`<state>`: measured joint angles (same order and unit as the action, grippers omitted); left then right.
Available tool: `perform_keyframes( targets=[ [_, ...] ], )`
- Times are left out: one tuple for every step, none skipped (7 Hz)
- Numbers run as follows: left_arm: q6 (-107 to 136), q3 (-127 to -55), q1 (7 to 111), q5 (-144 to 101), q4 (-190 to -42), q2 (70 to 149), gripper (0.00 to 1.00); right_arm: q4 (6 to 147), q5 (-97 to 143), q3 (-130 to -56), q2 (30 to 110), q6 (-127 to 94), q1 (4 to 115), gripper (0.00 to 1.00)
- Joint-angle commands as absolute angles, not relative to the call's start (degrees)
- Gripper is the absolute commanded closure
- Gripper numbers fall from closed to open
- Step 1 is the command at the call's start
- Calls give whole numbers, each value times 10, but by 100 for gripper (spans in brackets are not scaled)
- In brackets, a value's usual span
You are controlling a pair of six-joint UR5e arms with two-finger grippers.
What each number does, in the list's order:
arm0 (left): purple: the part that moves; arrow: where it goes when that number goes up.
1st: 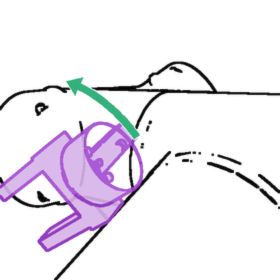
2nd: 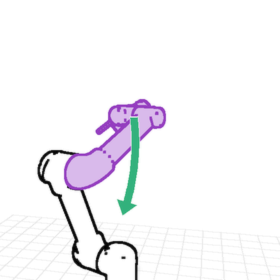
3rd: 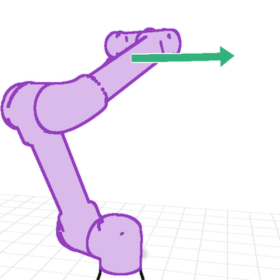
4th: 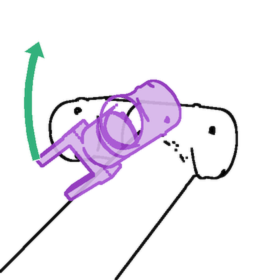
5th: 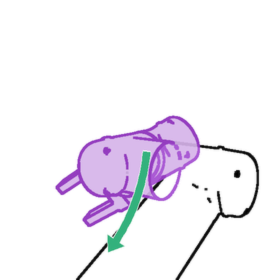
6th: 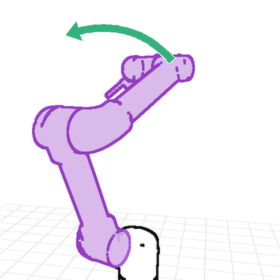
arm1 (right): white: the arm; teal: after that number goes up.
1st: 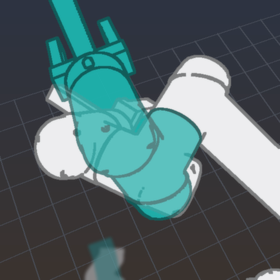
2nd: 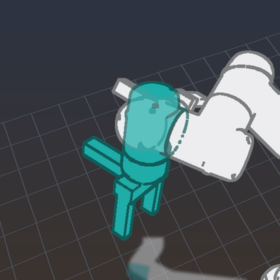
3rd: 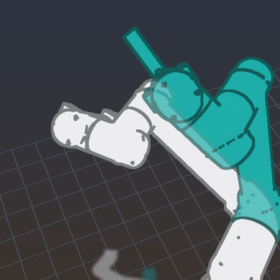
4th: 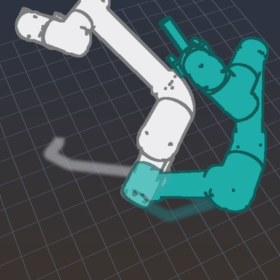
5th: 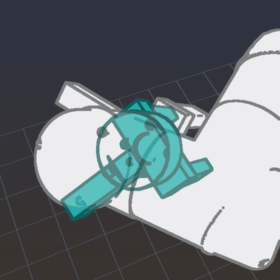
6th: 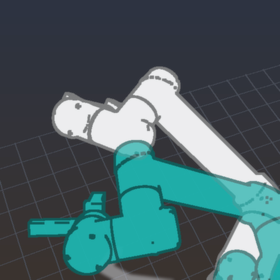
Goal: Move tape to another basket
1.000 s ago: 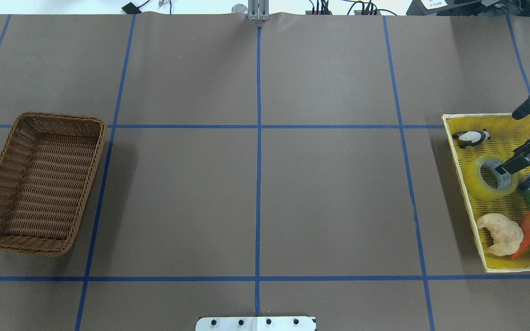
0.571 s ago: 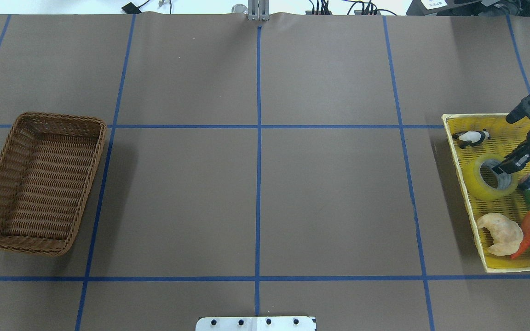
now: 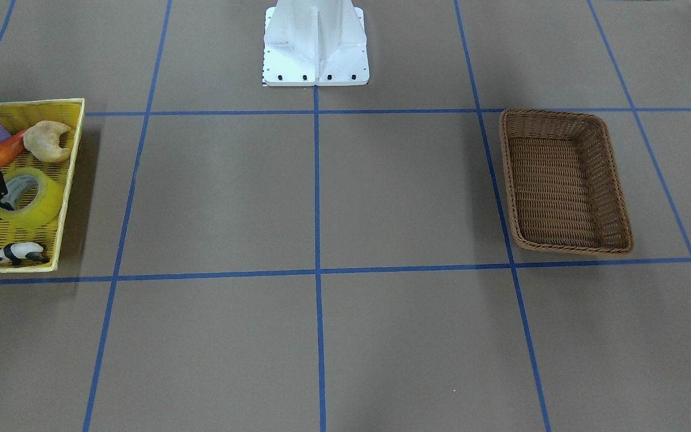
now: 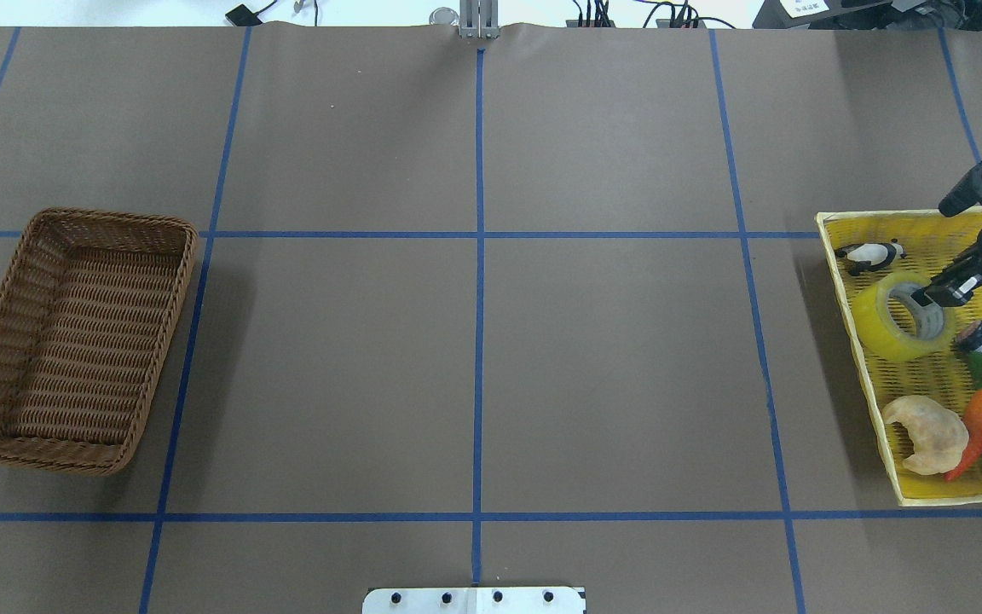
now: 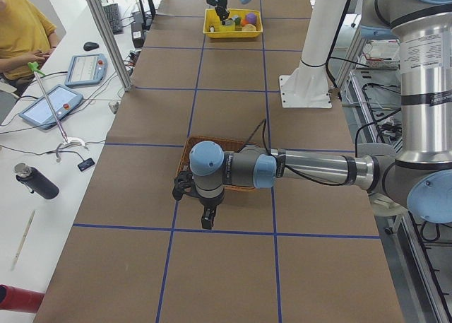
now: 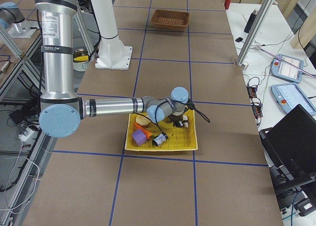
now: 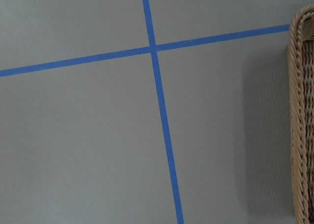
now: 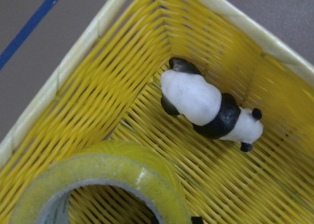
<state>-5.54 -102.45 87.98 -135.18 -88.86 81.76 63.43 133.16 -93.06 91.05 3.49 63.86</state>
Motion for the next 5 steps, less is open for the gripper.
perform_keyframes(
  targets=[
    [-55, -1027, 880, -1352, -889, 816, 2, 635, 1337, -961, 903, 33, 693, 100],
    [-55, -1029, 880, -1352, -889, 816, 2, 637, 1339, -980, 901, 26, 711, 100],
    [-55, -1040, 880, -1352, -889, 818, 2, 642, 1338, -988, 878, 24, 719, 100],
    [-54, -1043, 880, -1352, -889, 823, 2, 643, 1337, -987, 844, 0, 719, 100],
    [-54, -1051, 880, -1351, -889, 825, 2, 643, 1338, -984, 801, -69, 718, 100]
  ],
)
